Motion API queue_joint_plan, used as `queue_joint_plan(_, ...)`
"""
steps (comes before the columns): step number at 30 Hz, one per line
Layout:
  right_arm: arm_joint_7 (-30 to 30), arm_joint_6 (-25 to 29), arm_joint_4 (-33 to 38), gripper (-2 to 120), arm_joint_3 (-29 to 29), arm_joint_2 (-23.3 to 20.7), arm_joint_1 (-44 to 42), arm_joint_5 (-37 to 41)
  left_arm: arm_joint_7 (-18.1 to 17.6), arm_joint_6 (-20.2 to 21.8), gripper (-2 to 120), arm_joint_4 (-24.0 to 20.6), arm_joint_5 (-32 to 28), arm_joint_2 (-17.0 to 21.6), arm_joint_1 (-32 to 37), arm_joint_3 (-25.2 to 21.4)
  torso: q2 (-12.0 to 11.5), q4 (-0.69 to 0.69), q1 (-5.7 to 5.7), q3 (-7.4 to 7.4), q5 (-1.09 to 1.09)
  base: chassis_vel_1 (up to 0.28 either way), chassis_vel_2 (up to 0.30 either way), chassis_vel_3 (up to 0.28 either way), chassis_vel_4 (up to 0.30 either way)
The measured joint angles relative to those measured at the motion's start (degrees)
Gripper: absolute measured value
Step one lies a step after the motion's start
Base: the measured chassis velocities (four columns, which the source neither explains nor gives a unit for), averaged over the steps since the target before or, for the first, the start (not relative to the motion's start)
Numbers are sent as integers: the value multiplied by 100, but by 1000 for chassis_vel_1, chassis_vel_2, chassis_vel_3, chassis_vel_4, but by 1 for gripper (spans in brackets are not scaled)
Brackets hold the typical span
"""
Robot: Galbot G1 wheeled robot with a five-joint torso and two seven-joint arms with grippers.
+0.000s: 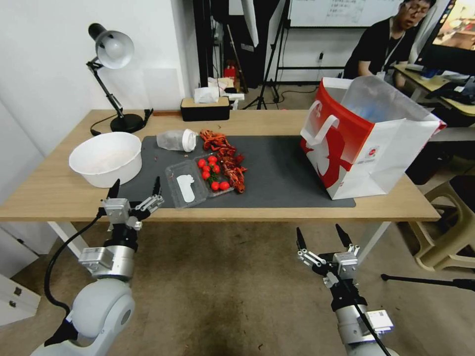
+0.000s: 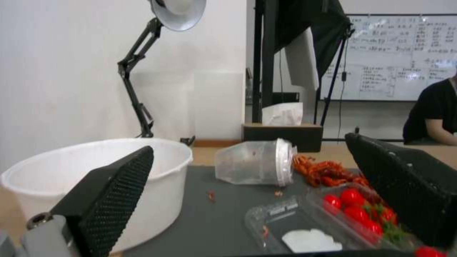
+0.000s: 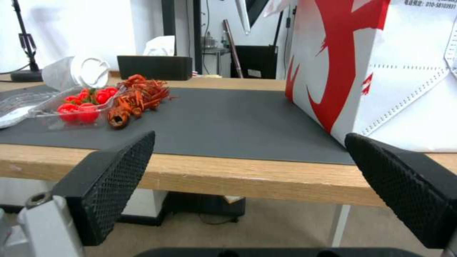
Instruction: Pick up the trash from the table and place it into the takeout bag.
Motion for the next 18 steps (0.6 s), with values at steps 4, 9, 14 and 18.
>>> queue_joint_plan(4,-1,-20,20,100,-2,-34,4,0,16,423,100,109,-543,348,-568,158,-1,-3,0,0,0,0,0,0,0)
queue_joint_plan(9,-1,-61,20,100,-62,-94,65,16,143,1057,100,708,-1657,1023,-1926,526,-1,0,1,1,-2,0,0,0,0)
queue_joint_plan(14,1,-81,23,100,-54,-145,89,56,1164,1244,100,1707,-2070,1697,-3539,1254,-1,-1,2,1,1,0,0,0,0)
queue_joint_plan(18,9,-83,25,100,-24,-154,87,67,2276,1073,100,2778,-1974,2175,-4923,2429,-1,-1,2,1,2,0,0,0,0)
